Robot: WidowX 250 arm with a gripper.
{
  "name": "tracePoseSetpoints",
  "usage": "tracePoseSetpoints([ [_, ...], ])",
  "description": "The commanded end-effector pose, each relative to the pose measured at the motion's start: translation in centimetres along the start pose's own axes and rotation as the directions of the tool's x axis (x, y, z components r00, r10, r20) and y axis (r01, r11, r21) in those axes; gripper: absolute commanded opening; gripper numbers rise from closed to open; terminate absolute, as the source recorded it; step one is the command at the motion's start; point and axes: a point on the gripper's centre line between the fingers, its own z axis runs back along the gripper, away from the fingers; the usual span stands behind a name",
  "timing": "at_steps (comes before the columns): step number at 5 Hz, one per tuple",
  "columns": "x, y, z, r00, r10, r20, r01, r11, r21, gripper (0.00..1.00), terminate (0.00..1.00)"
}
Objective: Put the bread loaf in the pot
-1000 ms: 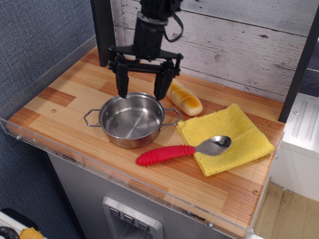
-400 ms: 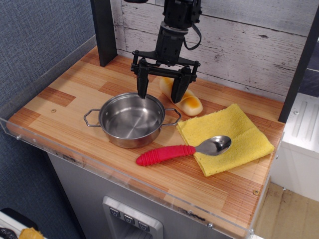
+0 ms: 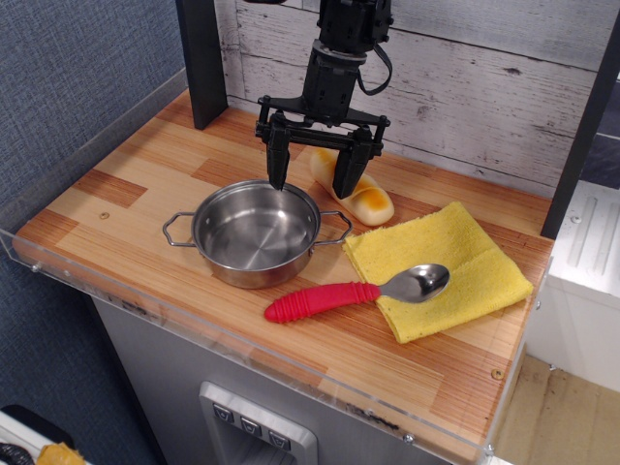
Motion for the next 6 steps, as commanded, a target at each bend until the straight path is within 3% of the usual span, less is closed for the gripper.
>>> tracePoseSetpoints([
  [1, 0.1, -1.2, 4.6, 0.959, -0.097, 0.268, 0.124, 0.989, -0.085, 1.00, 0.00],
  [2, -0.3, -1.9, 6.3, 0.907, -0.102, 0.408, 0.220, 0.942, -0.254, 1.00, 0.00],
  [3, -0.6, -1.4, 6.1, 0.891, -0.078, 0.446, 0.240, 0.917, -0.319, 1.00, 0.00],
  [4, -0.8, -1.2, 5.9, 0.901, -0.058, 0.431, 0.204, 0.931, -0.303, 1.00, 0.00],
  [6, -0.6, -1.6, 3.8, 0.940, -0.015, 0.340, 0.114, 0.955, -0.275, 1.00, 0.00],
])
